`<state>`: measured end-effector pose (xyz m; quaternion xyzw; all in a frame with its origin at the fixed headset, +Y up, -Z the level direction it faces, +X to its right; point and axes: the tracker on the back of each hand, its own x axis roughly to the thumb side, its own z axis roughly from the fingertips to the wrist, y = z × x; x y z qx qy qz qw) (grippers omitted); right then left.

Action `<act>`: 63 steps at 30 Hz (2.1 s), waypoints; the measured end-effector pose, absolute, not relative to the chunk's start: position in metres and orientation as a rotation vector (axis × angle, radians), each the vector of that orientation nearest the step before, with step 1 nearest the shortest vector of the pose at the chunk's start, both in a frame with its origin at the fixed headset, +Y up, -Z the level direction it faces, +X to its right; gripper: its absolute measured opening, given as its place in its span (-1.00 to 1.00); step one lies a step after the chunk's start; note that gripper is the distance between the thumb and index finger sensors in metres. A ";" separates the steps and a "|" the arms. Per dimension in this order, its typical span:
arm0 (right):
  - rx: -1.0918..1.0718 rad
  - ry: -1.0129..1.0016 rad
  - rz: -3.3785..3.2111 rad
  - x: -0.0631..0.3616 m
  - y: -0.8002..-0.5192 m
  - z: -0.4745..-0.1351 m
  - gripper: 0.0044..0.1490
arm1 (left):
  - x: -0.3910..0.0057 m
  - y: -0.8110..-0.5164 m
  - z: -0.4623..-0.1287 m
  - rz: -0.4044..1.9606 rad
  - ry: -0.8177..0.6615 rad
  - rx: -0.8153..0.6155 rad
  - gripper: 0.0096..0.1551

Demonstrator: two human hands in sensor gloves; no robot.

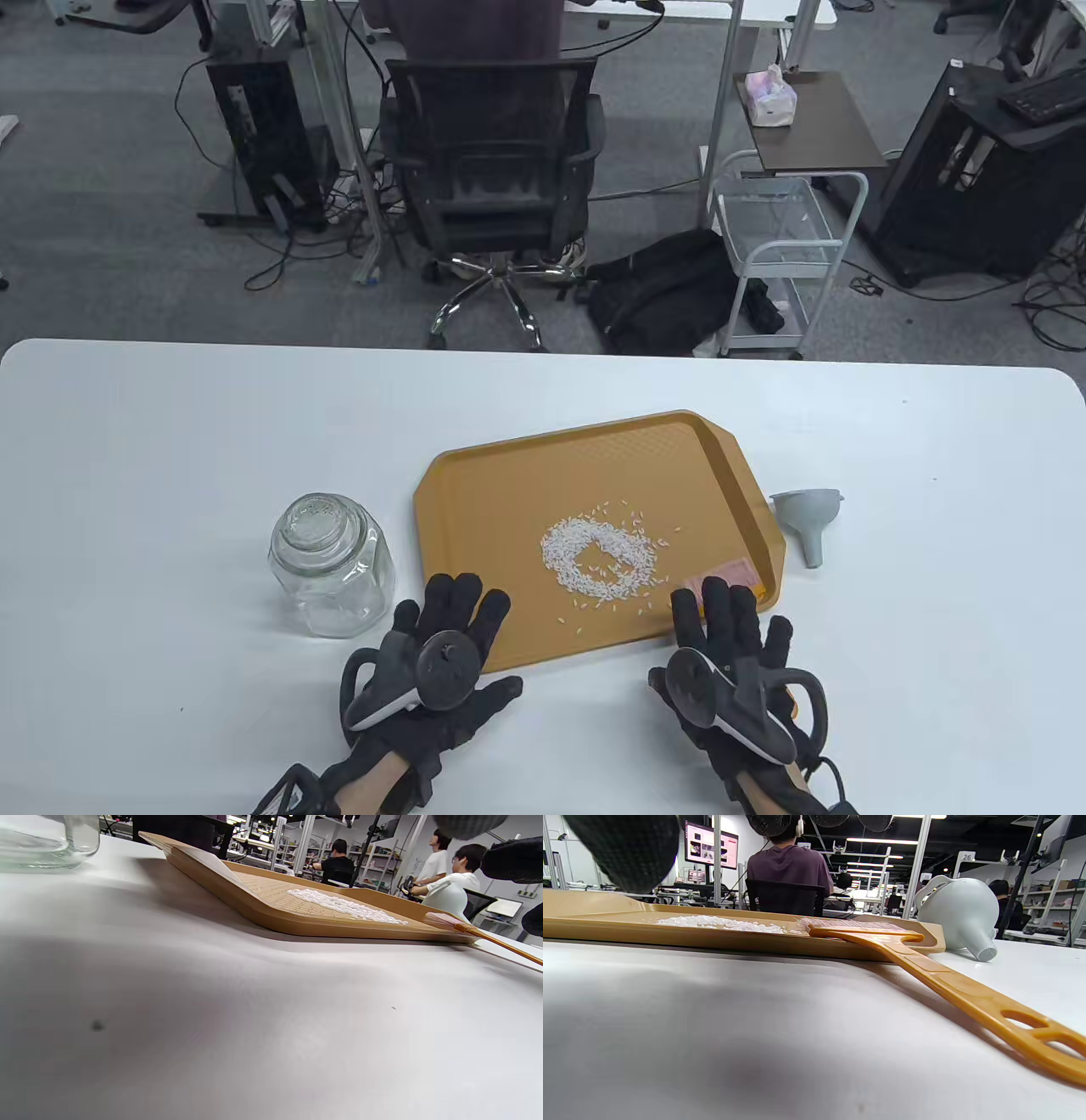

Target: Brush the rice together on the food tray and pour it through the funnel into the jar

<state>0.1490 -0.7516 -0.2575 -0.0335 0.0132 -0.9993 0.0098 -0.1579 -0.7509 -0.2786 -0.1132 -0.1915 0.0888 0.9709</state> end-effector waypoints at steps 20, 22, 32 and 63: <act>-0.121 0.065 -3.159 0.150 -0.751 -0.256 0.18 | -0.160 -0.750 -0.279 0.223 -0.387 -0.229 0.11; -0.121 0.063 -3.169 0.151 -0.751 -0.256 0.17 | -0.157 -0.743 -0.276 0.245 -0.409 -0.158 0.10; -0.111 0.088 -3.206 0.155 -0.750 -0.254 0.20 | -0.192 -0.652 -0.290 0.393 -0.297 0.069 0.00; -0.132 0.073 -3.268 0.159 -0.749 -0.252 0.19 | -0.291 -0.649 -0.349 0.280 0.113 0.045 0.09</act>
